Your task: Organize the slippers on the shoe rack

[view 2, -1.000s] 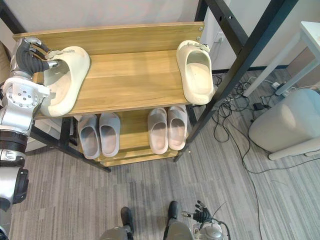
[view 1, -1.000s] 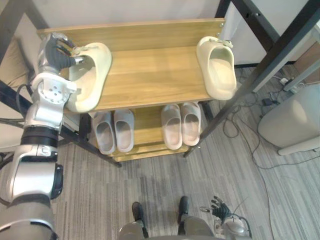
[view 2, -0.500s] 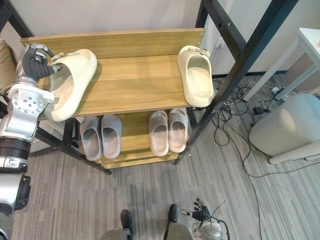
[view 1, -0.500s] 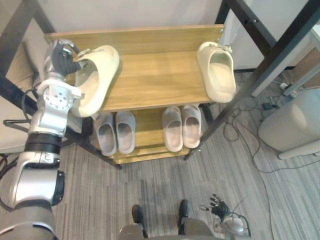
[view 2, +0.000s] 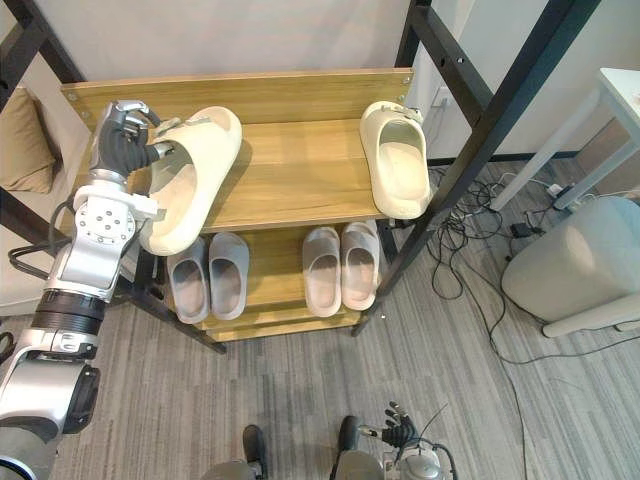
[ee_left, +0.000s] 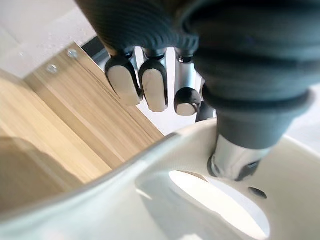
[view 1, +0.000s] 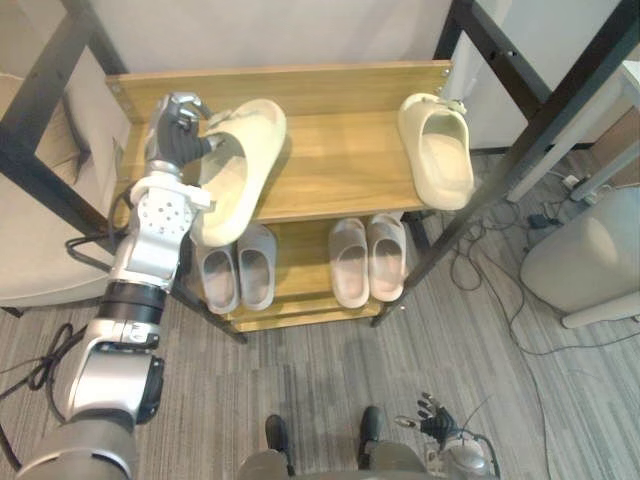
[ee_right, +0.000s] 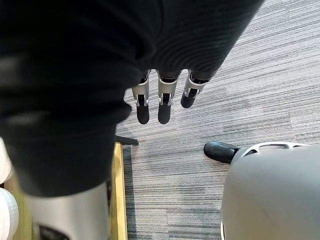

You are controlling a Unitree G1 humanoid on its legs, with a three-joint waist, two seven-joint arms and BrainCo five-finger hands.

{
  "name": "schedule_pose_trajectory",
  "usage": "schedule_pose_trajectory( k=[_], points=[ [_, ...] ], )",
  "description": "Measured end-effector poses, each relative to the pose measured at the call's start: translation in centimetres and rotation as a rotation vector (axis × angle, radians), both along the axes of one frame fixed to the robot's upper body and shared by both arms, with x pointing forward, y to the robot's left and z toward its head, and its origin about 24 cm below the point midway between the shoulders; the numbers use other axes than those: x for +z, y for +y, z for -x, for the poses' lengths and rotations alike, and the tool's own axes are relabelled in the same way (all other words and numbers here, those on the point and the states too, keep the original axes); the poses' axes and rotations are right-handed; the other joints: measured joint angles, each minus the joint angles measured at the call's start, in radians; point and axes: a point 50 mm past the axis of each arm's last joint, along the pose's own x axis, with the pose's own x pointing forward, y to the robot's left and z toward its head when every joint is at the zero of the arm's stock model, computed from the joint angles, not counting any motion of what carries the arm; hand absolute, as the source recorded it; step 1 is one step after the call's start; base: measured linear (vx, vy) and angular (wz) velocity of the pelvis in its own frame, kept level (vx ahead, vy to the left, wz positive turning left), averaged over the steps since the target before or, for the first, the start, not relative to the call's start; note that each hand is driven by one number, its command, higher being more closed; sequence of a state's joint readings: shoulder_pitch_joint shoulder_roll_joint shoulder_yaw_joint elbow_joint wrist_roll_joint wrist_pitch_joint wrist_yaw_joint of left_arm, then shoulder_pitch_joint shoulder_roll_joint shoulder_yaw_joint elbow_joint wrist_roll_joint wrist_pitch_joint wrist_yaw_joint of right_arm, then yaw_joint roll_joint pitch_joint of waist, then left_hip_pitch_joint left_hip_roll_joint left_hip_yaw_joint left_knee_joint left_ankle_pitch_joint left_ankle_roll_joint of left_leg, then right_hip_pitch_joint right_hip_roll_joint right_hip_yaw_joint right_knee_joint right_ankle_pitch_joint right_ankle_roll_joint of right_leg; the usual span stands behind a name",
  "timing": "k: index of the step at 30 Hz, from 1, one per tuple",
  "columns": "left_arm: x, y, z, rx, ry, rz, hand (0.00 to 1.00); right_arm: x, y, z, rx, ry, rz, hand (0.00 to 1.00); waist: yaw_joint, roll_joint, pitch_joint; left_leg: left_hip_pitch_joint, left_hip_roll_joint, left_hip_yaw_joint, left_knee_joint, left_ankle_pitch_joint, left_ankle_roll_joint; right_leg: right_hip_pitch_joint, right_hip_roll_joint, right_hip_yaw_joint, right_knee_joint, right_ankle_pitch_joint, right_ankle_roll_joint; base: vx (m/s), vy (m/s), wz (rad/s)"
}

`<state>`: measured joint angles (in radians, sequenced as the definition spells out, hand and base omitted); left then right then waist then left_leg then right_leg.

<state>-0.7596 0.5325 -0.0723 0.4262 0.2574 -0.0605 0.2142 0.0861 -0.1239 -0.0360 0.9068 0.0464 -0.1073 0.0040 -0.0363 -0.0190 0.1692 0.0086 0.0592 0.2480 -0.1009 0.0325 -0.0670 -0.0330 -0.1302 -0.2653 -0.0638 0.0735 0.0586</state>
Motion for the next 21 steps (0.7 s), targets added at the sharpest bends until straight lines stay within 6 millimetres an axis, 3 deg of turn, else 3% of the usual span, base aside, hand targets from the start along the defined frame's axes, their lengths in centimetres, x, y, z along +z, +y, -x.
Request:
schedule_pose_trajectory(
  k=[8,16,21],
  points=[
    [0.2,-0.7,-1.6,-0.001,0.05,0.016,1.0,0.2,-0.1,0.1,-0.006,-0.013,0.001,0.0,-0.02,0.024,-0.004,-0.008,-0.001,0.019,0.0,0.001,0.001,-0.027,-0.001,0.019,0.0,0.001,-0.001,-0.04,-0.005,-0.08],
    [3.9,-2.5,-2.5,-0.032,-0.02,0.031,1.0,0.4,-0.4,-0.2,-0.045,-0.034,-0.011,0.0,-0.07,0.027,-0.003,-0.044,-0.007,0.044,0.003,-0.001,0.003,-0.074,-0.006,0.071,-0.01,0.029,0.01,-0.01,0.0,-0.15],
    [6.0,-3.1,-2.9,-0.038,-0.053,0.029,1.0,0.7,-0.5,-0.5,-0.053,-0.053,-0.012,0.0,-0.084,0.034,0.004,-0.076,-0.008,0.046,0.024,-0.014,0.012,-0.107,-0.009,0.089,-0.008,0.037,0.011,-0.04,0.002,-0.09]
  ],
)
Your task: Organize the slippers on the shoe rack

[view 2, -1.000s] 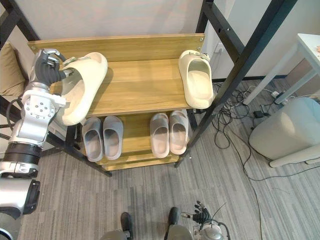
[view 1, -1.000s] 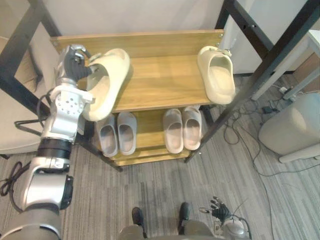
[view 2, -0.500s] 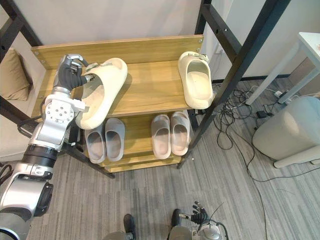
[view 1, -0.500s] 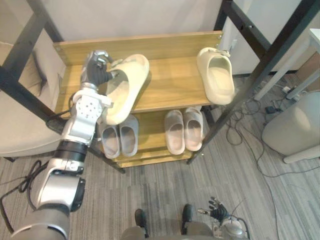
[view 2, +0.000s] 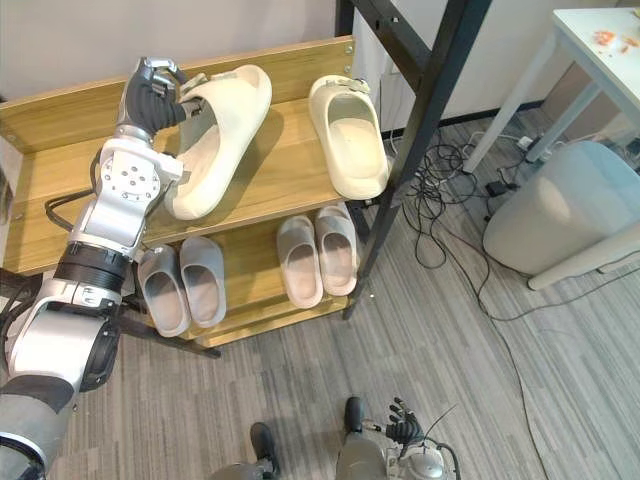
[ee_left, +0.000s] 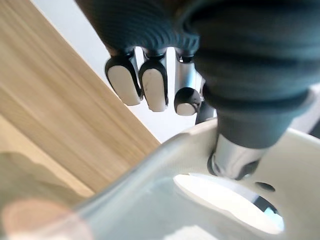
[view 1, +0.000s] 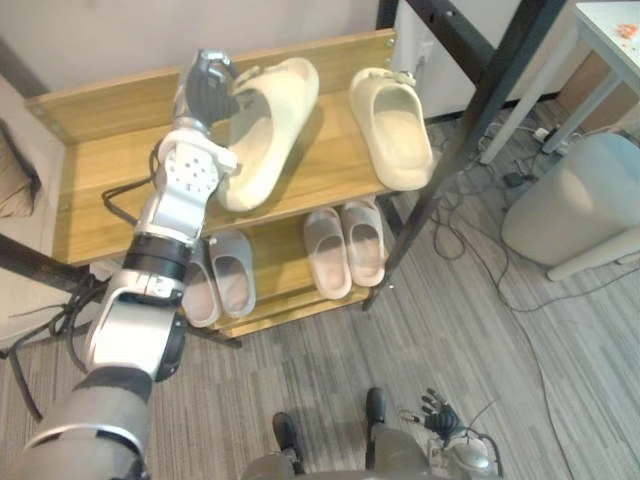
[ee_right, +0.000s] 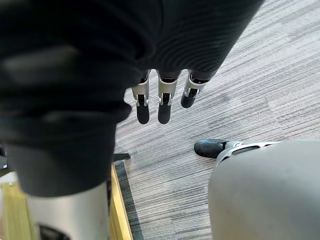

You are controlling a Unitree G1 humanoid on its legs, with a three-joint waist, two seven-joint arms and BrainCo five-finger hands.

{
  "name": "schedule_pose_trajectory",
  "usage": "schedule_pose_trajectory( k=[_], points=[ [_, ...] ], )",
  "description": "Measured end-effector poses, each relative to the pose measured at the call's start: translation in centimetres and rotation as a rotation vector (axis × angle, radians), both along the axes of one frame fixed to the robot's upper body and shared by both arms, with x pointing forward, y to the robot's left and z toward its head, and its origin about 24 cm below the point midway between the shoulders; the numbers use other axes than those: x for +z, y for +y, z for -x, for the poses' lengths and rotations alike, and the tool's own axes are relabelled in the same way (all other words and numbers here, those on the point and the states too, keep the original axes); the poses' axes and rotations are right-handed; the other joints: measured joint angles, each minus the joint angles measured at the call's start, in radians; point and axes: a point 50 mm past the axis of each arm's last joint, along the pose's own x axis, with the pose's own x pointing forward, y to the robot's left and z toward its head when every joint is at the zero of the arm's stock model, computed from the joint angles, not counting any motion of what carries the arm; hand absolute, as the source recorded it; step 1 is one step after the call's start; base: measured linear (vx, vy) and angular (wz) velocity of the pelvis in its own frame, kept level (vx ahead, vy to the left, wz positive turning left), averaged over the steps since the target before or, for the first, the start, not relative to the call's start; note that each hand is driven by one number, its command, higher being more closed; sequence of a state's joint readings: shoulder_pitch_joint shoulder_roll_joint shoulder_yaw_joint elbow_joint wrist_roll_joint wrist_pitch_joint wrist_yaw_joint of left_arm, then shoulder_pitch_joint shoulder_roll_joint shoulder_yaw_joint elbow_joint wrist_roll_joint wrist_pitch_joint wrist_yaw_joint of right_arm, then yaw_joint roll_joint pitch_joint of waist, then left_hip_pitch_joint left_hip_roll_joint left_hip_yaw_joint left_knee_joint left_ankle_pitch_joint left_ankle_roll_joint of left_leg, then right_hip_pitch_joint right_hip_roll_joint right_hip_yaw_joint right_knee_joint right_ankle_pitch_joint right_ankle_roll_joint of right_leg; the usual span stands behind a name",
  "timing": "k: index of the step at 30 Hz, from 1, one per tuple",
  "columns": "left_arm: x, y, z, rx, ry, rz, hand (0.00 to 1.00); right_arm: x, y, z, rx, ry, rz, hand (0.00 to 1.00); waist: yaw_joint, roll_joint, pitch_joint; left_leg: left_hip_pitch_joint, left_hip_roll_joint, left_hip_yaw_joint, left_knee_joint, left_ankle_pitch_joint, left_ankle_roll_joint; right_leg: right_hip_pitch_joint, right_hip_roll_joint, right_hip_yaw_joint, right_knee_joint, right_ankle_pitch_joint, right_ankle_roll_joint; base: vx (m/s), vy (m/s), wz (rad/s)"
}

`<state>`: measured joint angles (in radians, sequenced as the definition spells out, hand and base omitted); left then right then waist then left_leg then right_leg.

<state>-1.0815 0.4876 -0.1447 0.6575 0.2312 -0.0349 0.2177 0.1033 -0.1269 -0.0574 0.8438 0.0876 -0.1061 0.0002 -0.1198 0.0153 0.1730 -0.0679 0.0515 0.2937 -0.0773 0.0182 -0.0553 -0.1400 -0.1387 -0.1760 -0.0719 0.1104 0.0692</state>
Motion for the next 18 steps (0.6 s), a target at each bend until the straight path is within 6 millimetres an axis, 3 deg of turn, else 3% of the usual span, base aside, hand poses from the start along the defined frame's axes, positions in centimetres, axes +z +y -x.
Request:
schedule_pose_trajectory(
  k=[2,3,18],
  points=[
    [0.5,0.0,-0.1,0.007,-0.008,0.004,1.0,0.1,-0.1,-0.1,-0.004,-0.004,0.002,0.0,-0.002,0.001,0.01,-0.009,0.0,0.003,0.006,0.0,0.0,-0.009,-0.001,0.007,0.0,0.005,0.0,-0.04,0.003,-0.08],
    [0.4,0.1,-0.2,0.015,-0.003,0.008,0.0,0.1,-0.2,-0.1,-0.01,-0.004,0.002,0.0,-0.004,0.002,0.011,-0.014,-0.001,0.004,0.01,-0.001,0.001,-0.014,-0.001,0.011,0.0,0.007,0.0,-0.03,0.0,-0.08],
    [0.8,1.2,-0.6,0.066,0.011,0.049,0.0,0.2,-0.4,-0.3,-0.041,-0.021,-0.014,0.0,-0.029,0.005,0.038,-0.027,-0.005,0.022,0.011,-0.001,0.002,-0.04,-0.004,0.035,-0.001,0.021,-0.001,-0.01,0.002,-0.05]
  ],
)
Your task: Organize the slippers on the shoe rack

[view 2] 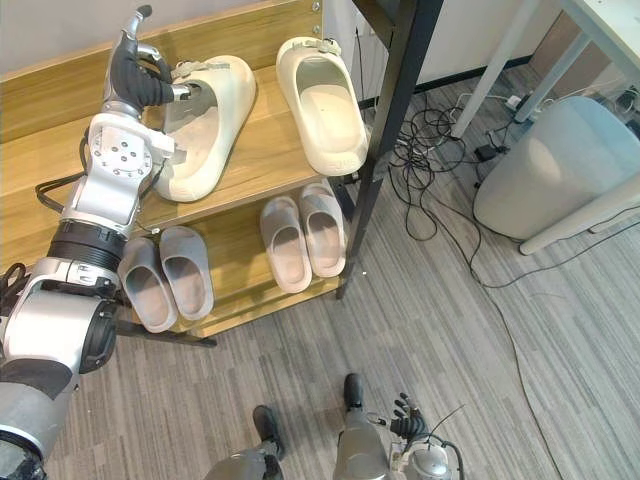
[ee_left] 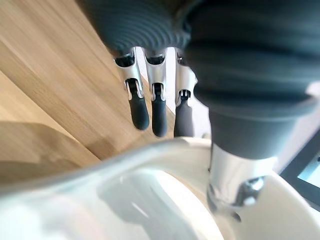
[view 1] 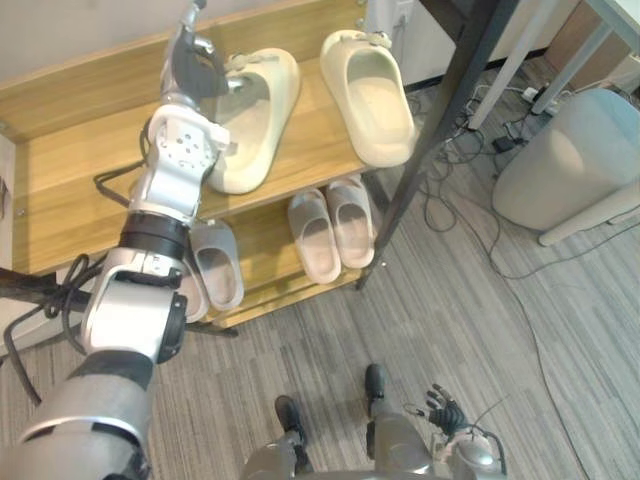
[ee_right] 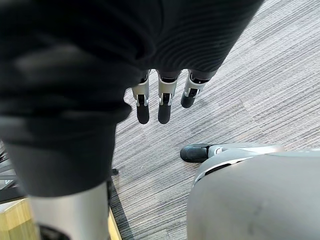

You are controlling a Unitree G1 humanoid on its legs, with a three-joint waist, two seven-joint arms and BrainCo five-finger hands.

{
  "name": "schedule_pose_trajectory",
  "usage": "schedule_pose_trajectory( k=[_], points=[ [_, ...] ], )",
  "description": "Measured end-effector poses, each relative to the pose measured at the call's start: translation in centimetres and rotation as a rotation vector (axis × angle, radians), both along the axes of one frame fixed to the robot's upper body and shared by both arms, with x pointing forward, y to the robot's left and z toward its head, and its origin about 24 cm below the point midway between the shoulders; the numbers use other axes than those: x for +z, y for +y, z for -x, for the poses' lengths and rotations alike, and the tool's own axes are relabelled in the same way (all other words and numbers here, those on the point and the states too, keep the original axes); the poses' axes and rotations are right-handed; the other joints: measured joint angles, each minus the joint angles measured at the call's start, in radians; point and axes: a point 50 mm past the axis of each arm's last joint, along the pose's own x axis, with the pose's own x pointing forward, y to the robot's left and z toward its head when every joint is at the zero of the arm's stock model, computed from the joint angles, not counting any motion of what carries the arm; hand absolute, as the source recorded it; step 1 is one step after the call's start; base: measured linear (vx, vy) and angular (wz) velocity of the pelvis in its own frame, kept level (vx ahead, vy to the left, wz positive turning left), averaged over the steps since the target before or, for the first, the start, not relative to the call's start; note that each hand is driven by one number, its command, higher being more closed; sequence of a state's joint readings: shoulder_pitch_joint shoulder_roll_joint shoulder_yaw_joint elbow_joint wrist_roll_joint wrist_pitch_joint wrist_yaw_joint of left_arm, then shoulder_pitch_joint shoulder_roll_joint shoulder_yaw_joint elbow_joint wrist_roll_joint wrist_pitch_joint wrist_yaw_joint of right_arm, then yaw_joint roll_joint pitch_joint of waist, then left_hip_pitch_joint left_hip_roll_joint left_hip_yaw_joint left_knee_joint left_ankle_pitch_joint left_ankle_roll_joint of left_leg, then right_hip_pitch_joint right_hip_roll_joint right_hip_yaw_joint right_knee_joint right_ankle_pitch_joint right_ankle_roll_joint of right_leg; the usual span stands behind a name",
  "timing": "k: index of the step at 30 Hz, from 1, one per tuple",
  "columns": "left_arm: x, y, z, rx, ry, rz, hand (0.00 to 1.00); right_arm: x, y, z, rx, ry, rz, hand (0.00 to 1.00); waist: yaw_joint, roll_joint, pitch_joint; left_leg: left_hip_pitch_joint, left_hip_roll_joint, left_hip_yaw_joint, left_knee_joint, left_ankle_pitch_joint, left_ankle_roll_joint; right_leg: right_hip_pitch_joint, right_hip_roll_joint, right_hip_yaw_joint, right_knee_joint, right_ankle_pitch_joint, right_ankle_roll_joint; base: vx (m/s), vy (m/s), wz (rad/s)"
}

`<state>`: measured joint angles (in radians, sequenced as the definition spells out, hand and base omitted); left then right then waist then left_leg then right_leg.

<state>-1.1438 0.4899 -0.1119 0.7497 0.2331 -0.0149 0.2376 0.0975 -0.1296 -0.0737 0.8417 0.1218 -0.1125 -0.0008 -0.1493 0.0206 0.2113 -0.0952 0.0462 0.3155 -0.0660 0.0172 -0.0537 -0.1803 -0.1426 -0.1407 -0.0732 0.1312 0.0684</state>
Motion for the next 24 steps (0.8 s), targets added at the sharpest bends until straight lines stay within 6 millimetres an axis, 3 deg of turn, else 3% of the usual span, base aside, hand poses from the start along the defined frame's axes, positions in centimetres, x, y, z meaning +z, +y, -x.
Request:
schedule_pose_trajectory(
  k=[10,18,22,24],
  points=[
    [-0.3,-0.2,-0.1,-0.02,0.012,0.044,0.0,0.0,0.0,0.0,0.001,0.0,0.0,0.0,-0.009,-0.001,0.001,0.001,-0.003,-0.024,0.0,0.001,0.002,0.014,-0.004,-0.021,-0.001,0.0,0.0,-0.01,0.008,0.06],
    [-0.3,-1.9,0.8,-0.119,-0.047,0.097,0.0,-0.1,0.1,0.3,0.007,0.008,0.0,0.0,-0.006,-0.003,0.002,0.016,-0.005,-0.053,0.0,0.004,0.005,0.047,-0.009,-0.049,-0.004,-0.001,0.001,-0.01,0.007,0.1],
    [-3.5,-1.9,1.5,-0.165,-0.007,0.16,0.0,-0.2,0.0,0.6,0.006,0.017,0.003,0.0,-0.003,0.0,0.003,0.045,-0.007,-0.063,-0.001,0.005,0.005,0.081,-0.008,-0.069,-0.003,-0.012,-0.015,-0.02,-0.001,0.06],
    [-5.2,-1.9,2.3,-0.206,0.006,0.211,0.0,-0.3,-0.2,1.0,0.005,0.029,0.008,0.0,0.02,0.001,0.003,0.045,-0.007,-0.075,-0.005,0.011,0.005,0.083,-0.008,-0.078,-0.001,-0.02,-0.02,-0.05,-0.006,0.13]
  ],
)
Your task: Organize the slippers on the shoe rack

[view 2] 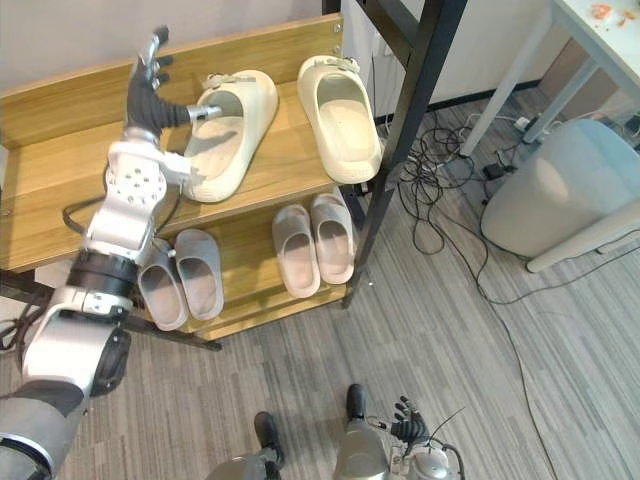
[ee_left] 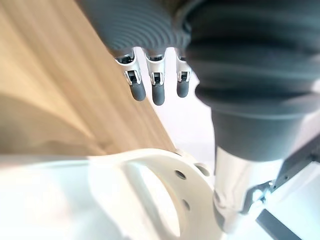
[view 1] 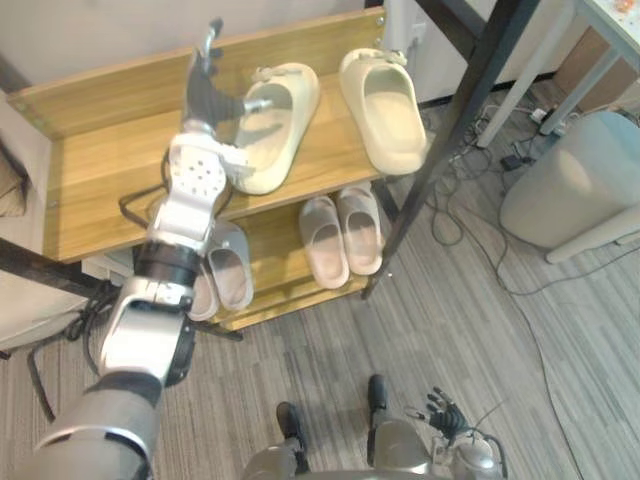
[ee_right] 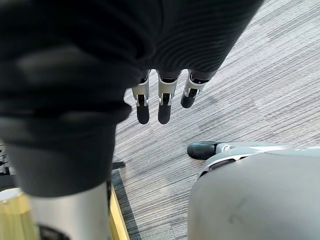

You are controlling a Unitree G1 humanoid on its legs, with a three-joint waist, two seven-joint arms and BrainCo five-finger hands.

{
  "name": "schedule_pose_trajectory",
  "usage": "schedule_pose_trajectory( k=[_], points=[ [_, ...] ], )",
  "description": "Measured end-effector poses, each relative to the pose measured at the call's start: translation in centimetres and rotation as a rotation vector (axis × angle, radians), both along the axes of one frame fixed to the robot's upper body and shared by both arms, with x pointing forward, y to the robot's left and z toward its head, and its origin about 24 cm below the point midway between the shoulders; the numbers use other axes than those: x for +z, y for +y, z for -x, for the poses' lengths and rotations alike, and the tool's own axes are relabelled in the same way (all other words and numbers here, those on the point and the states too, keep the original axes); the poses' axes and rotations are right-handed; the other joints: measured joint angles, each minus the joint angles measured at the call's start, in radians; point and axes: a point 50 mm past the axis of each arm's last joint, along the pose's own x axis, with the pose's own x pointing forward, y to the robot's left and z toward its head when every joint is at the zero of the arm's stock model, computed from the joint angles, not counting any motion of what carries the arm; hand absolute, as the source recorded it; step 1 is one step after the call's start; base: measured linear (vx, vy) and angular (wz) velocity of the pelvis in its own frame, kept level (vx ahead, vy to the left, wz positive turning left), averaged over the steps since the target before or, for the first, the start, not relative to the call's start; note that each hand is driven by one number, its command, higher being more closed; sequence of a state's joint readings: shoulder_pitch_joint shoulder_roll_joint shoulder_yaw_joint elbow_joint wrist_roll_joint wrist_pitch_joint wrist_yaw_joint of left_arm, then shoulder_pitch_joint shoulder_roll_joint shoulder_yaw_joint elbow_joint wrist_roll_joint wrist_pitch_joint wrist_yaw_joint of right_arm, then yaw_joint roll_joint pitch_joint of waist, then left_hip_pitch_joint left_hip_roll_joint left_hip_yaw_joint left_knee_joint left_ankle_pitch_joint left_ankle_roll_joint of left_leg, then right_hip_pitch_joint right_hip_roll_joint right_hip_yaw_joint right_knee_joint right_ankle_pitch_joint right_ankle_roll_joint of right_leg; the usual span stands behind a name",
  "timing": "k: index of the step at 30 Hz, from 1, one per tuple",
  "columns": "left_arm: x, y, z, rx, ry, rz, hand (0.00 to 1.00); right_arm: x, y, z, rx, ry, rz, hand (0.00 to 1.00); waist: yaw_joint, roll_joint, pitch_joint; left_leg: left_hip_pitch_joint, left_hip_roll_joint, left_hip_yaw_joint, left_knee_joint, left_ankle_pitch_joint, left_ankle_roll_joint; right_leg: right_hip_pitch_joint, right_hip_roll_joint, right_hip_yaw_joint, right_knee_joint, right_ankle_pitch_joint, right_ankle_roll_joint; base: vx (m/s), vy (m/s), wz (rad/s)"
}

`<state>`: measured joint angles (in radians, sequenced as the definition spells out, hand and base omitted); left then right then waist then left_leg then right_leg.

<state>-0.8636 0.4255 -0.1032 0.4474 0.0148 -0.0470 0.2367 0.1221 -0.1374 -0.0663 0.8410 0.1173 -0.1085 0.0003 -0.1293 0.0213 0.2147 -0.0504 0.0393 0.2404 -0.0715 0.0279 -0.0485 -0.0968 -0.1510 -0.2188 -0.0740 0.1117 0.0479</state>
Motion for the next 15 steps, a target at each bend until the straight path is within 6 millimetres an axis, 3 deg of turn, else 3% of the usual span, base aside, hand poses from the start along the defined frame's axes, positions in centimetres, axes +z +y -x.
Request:
schedule_pose_trajectory(
  k=[2,5,9,15],
  points=[
    [-0.8,0.1,0.4,-0.013,0.005,0.014,0.0,-0.1,-0.1,0.2,-0.001,0.006,0.001,0.0,0.004,0.0,0.0,0.003,0.0,-0.007,-0.003,0.003,-0.001,0.006,0.0,-0.009,0.0,-0.002,0.002,-0.02,-0.01,0.14],
    [-3.7,0.4,1.6,-0.047,0.053,0.073,0.0,-0.3,-0.4,1.1,-0.003,0.031,0.009,0.0,0.018,0.003,-0.001,0.032,0.001,-0.034,-0.025,0.013,-0.004,0.039,0.001,-0.04,0.003,-0.018,0.004,0.0,-0.016,0.26],
    [-6.3,1.4,2.4,-0.045,0.12,0.15,0.0,-0.3,-0.5,1.3,0.048,0.047,0.036,0.0,0.039,0.004,-0.003,0.039,0.0,-0.044,-0.029,0.013,-0.004,0.05,0.001,-0.049,0.003,-0.021,0.005,0.0,-0.007,0.1],
    [-7.1,0.9,3.1,-0.119,0.117,0.239,0.0,-0.4,-0.5,1.4,0.062,0.056,0.038,0.0,0.047,0.006,-0.01,0.044,0.001,-0.061,-0.029,0.013,-0.004,0.067,0.001,-0.072,0.0,-0.023,0.011,0.0,-0.01,0.08]
  ],
)
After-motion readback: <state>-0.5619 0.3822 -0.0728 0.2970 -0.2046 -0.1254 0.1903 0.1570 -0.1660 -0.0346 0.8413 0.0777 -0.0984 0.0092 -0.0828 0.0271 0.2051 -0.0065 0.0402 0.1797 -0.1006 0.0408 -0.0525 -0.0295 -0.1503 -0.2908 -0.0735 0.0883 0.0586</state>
